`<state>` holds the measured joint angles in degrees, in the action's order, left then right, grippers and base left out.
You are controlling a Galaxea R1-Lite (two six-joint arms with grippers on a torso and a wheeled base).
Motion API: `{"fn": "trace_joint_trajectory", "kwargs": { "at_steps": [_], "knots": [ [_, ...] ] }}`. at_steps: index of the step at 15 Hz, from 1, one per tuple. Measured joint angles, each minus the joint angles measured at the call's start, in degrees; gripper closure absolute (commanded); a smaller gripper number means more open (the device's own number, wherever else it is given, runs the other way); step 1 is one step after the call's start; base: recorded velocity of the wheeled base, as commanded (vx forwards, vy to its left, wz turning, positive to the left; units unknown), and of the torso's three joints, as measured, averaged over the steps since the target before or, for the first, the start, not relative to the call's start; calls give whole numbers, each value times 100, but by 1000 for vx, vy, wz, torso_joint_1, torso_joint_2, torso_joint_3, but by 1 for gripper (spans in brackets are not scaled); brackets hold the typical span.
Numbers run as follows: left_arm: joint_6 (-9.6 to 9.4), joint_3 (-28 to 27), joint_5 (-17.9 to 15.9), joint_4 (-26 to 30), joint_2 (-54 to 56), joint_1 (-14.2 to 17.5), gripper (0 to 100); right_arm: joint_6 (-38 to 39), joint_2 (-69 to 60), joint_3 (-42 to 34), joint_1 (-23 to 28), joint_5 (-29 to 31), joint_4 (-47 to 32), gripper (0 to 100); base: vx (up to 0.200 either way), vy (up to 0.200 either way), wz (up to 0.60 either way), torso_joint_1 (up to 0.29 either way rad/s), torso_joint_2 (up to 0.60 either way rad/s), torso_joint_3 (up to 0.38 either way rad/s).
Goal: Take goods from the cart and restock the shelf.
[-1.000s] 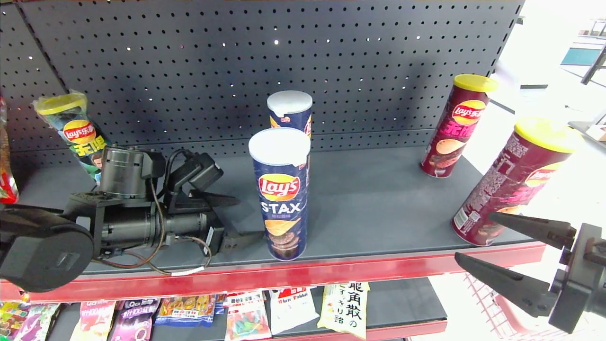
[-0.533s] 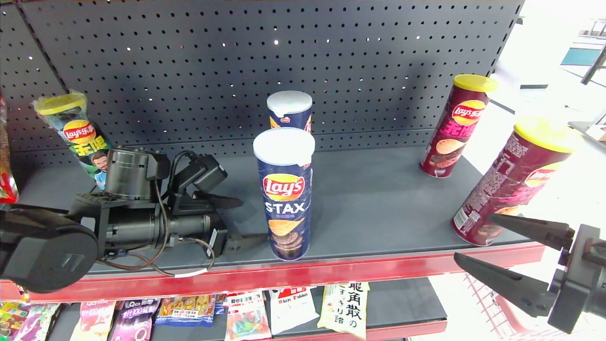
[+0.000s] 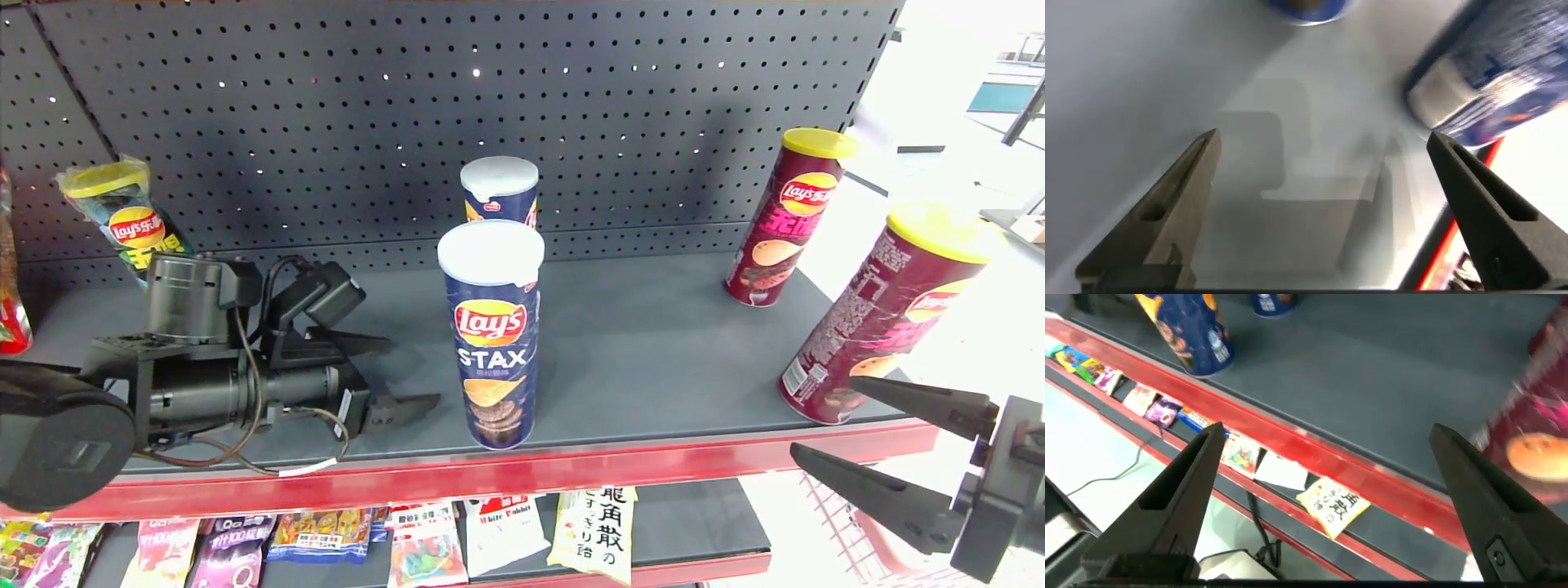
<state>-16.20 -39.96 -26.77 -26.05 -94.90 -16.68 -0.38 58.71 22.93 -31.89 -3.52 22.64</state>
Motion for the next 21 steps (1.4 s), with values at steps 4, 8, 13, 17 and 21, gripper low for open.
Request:
{"fn": "trace_joint_trajectory", "kwargs": {
  "at_steps": [4,8,13,17,21],
  "knots": [
    [15,542,545,196,1163,623,0,-145,-690,-417,614,207,-140,0,0,0,0,0,0,0],
    [126,1242,1309,1152,3085,885,0,174,-1268,-573,2118,-94,-356,0,0,0,0,0,0,0],
    [1109,1495,2739,3753,5750,987,0,78,-1801,-563,3378,-274,-1424,0,0,0,0,0,0,0],
    [1207,1535,2750,3830,6526,974,0,-66,-2155,-662,3786,-211,-1747,0,0,0,0,0,0,0],
    [1191,1770,2645,3877,6972,968,0,-71,-2277,-719,3830,-79,-1742,0,-100,0,0,-1,0,1]
  ]
}}
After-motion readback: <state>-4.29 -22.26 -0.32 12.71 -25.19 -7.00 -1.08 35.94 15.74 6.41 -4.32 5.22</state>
